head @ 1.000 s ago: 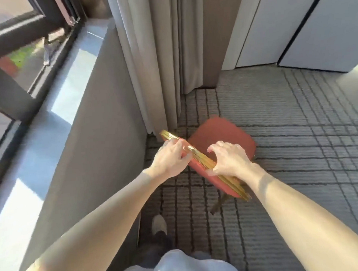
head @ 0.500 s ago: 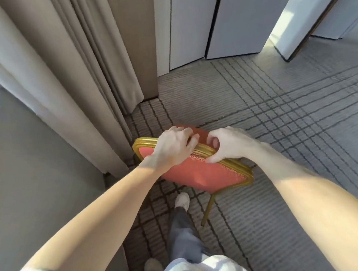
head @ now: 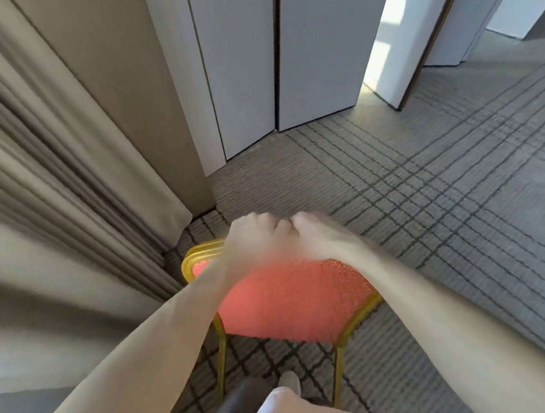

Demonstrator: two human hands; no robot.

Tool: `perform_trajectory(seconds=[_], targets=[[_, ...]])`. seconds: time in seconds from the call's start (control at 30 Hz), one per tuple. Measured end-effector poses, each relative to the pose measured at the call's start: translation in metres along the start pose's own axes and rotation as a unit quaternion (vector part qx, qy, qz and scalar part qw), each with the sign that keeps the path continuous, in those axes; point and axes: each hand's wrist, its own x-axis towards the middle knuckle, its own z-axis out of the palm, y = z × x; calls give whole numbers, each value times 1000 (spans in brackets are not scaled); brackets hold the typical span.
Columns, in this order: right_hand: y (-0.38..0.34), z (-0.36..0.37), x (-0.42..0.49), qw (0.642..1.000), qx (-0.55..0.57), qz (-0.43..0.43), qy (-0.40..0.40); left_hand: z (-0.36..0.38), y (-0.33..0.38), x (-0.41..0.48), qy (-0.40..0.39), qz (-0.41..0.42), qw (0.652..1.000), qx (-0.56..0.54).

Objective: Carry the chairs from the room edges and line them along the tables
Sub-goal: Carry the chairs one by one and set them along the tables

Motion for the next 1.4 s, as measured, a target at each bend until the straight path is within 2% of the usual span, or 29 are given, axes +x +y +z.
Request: perform_trajectory(seconds=[0.2,0.3,0.37,0.53,0.7,0.83,0.9,0.97,1.1,1.27,1.37,1.4], targets=[[23,-30,52,997,25,35,65,-12,-5,73,18,19,1000,3],[39,-48,89,994,-2,38,105,-19,-13,122,-1,2,1000,-26],[49,-60,106,994,-24,44,97,-17,-16,146,2,6,999,-43],[95,-95,132,993,-18,93,74,-20,-3,217,-28,71,995,-62],[153,-124,100,974,47,209,70,-12,64,276,-34,204,975,-81],[178,-124,36,934,101,320,124,2,132,284,-42,340,935,-88],[176,-121,-7,902,122,385,155,8,169,279,-46,415,902,-106],[172,-116,-30,888,120,415,159,18,187,272,-58,453,882,-114],[173,-83,-85,837,89,513,168,36,238,242,-118,543,822,-124],[173,-38,-129,784,42,594,175,70,286,210,-170,631,746,-126],[178,-10,-168,736,64,652,172,92,321,177,-200,676,699,-121],[182,-2,-181,724,72,663,173,97,332,168,-210,679,694,-115]])
